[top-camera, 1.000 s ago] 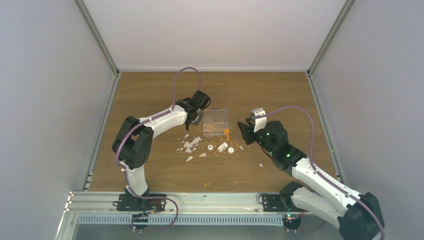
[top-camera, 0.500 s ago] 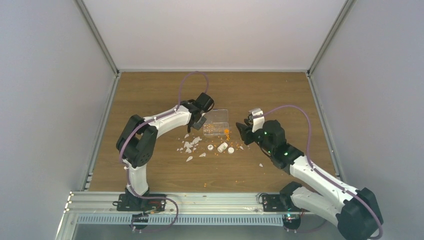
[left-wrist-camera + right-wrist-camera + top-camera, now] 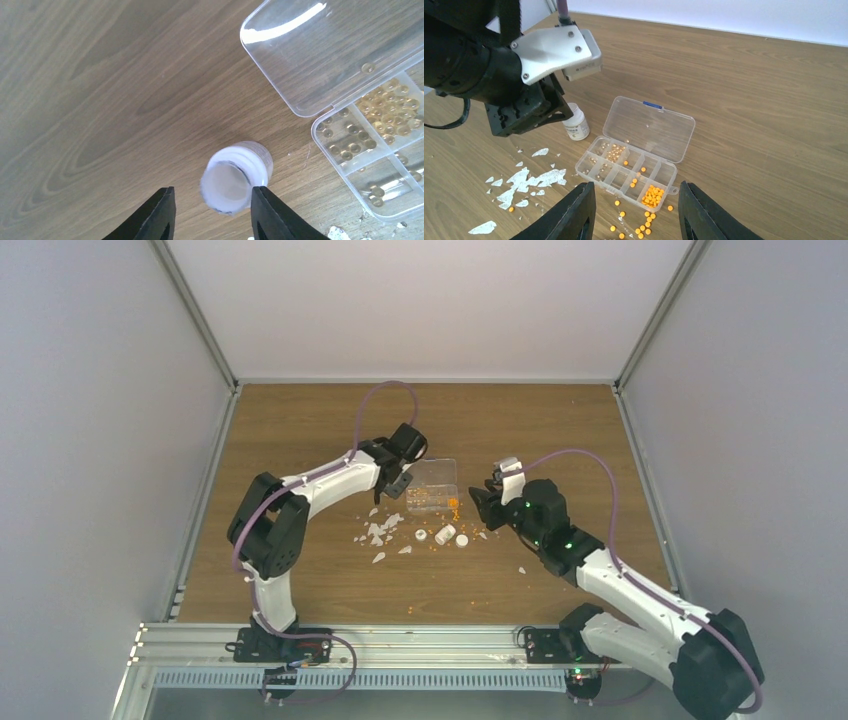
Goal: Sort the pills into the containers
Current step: Place the pill bottle at the center of the board, then reset both arms
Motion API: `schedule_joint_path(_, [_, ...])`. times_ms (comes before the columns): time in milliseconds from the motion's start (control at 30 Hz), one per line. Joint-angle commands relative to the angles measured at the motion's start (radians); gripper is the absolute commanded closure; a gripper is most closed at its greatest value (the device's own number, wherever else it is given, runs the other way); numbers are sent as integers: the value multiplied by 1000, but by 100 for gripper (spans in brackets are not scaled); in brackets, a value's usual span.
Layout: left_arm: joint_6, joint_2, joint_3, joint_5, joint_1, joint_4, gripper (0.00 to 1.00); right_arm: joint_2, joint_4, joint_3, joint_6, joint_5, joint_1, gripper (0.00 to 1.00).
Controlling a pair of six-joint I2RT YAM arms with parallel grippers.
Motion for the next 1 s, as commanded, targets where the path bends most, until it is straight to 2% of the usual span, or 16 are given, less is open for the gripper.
schedule_joint_path(0, [14, -73, 20, -27, -9, 30, 4, 22, 42, -4, 3, -24, -2, 0])
schedule_joint_path(233, [42, -153, 34, -13, -6, 146, 1, 41, 49, -2, 3, -39, -3, 0])
schedule_joint_path(433, [14, -316, -75, 33, 5, 364, 1, 67, 68, 9, 26, -40, -2, 0])
schedule_joint_path(533, [-10, -443, -225, 42, 15, 563, 1, 89, 35, 37, 75, 22, -2, 0])
schedule_joint_path(733, [-19, -698, -619, 271, 53, 1043, 1, 80, 60, 20, 85, 93, -2, 1])
schedule_joint_path(833, [-46, -783, -762, 319, 99, 1199, 1, 43, 101, -24, 77, 150, -2, 0])
schedule_joint_path(967, [-98, -845, -889, 448, 206, 1323, 1, -10, 124, -77, 71, 279, -1, 0])
